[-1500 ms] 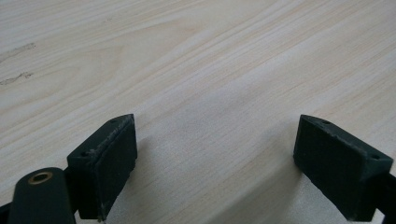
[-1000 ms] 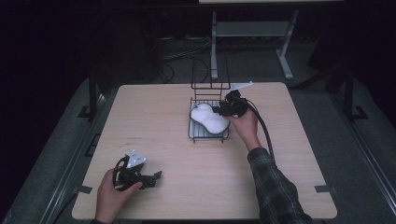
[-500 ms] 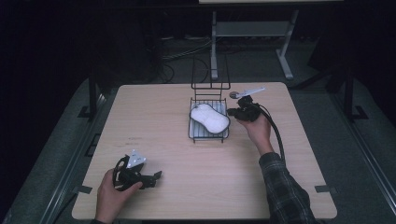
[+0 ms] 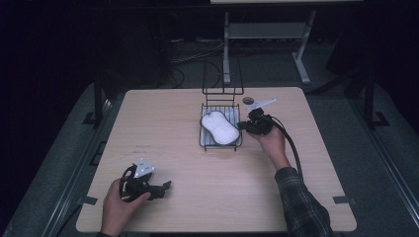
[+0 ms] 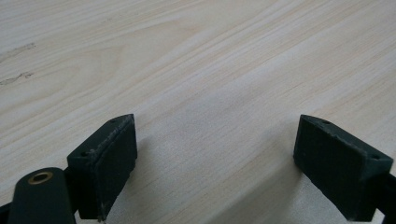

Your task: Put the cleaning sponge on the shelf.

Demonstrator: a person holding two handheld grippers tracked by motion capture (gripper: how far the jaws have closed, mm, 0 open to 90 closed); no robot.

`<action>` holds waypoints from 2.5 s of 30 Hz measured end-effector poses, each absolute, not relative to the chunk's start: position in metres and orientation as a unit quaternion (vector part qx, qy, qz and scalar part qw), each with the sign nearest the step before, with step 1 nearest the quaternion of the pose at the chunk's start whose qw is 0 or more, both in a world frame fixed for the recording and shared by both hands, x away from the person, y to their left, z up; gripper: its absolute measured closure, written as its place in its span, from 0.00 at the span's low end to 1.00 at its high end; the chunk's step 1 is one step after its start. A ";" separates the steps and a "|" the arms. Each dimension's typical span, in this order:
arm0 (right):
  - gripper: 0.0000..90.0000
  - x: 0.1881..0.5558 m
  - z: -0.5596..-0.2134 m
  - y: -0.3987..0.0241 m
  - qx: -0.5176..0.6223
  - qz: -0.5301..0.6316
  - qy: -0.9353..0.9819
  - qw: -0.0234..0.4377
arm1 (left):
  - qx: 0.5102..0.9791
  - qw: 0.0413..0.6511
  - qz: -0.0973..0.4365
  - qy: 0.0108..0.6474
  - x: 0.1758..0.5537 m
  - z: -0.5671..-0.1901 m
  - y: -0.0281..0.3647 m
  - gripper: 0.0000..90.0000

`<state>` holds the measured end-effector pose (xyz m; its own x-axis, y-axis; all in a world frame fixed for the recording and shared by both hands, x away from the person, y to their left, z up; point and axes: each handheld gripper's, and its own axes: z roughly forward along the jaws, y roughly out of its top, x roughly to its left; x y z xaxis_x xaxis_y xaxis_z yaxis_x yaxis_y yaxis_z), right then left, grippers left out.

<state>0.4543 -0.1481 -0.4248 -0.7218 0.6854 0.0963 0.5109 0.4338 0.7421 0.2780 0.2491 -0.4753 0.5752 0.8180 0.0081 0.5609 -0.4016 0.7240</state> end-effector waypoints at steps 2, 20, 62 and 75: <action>0.99 0.452 -0.424 -0.145 0.349 0.398 0.842 0.107 | 0.817 0.348 0.185 0.422 0.278 -0.475 0.249 0.14; 0.99 0.431 -0.411 -0.124 0.302 0.427 0.847 0.096 | 0.816 0.348 0.185 0.422 0.278 -0.475 0.249 0.14; 0.43 0.383 -0.414 -0.203 0.378 0.424 0.815 0.112 | 0.815 0.347 0.187 0.425 0.280 -0.475 0.248 0.14; 0.38 0.329 -0.438 -0.233 0.390 0.394 0.823 0.126 | 0.815 0.347 0.187 0.424 0.280 -0.475 0.248 0.14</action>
<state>0.3294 -0.2334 -0.4376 -0.6640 0.7411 0.0992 0.5419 0.3856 0.7467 0.2797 0.2477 -0.4755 0.5697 0.8218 0.0103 0.5615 -0.3983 0.7253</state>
